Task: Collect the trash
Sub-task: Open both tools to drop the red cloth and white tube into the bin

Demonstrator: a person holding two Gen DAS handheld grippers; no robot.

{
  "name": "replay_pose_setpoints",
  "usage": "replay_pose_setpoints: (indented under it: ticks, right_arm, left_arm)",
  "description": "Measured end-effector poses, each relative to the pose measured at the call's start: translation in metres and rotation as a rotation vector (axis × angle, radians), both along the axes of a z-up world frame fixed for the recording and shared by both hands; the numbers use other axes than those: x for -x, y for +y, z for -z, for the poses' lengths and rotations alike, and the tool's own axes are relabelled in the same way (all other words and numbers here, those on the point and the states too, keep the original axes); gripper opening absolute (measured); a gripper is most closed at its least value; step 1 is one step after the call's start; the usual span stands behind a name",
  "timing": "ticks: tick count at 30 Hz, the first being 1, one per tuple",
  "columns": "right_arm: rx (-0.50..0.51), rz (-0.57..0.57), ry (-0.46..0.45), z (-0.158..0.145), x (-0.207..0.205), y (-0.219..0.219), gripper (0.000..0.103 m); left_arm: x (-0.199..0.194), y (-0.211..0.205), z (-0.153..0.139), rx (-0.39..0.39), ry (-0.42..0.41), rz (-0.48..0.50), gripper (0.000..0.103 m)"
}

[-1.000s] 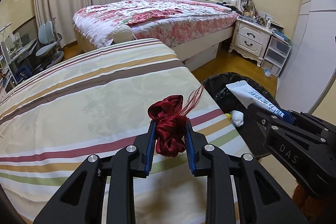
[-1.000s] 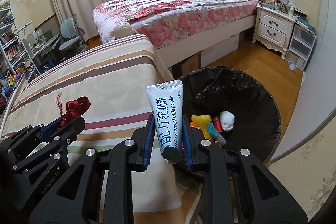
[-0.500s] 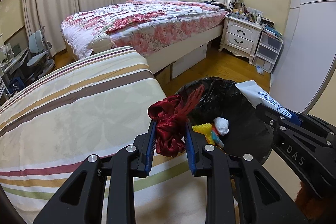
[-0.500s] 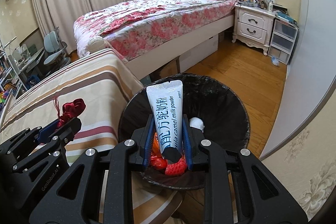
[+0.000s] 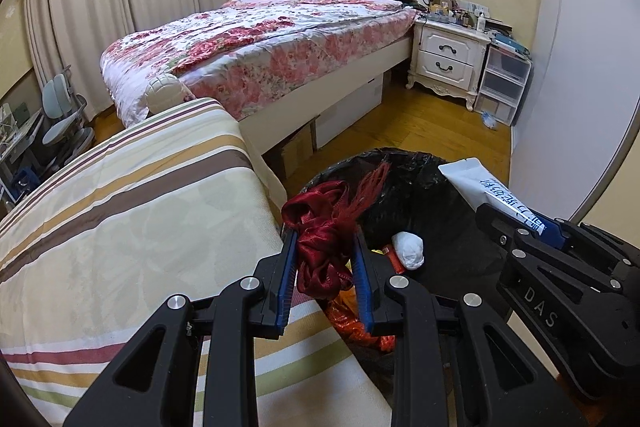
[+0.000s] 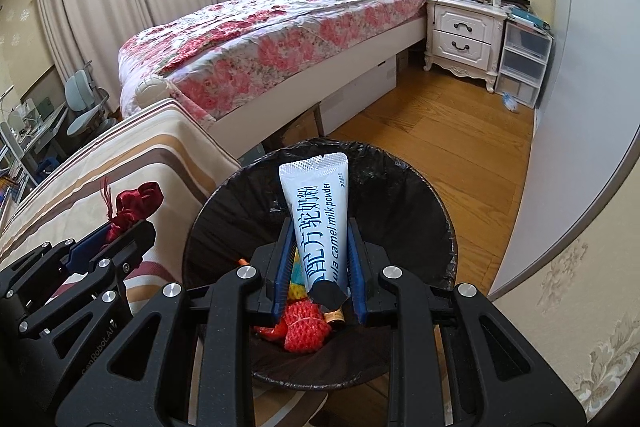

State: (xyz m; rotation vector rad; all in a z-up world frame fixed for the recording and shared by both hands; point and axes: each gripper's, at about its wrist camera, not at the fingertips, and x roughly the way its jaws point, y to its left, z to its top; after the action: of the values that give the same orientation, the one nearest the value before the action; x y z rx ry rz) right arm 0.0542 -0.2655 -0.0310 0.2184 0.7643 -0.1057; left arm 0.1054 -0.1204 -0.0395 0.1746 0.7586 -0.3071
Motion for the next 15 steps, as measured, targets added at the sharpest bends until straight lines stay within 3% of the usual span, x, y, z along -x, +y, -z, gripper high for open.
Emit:
replay_pose_setpoints:
  ticks: [8, 12, 15]
  right_arm:
    - [-0.008, 0.025, 0.007, 0.004, -0.006, -0.008, 0.028]
    - [-0.004, 0.035, 0.007, 0.005, -0.005, -0.011, 0.035]
    - [0.0, 0.045, 0.006, 0.004, -0.005, -0.012, 0.04]
  left_arm:
    - [-0.005, -0.008, 0.001, -0.015, -0.002, 0.002, 0.031]
    - [-0.004, -0.007, 0.0, -0.02, -0.023, -0.011, 0.06]
    - [-0.004, -0.005, 0.0, -0.022, -0.028, -0.015, 0.065]
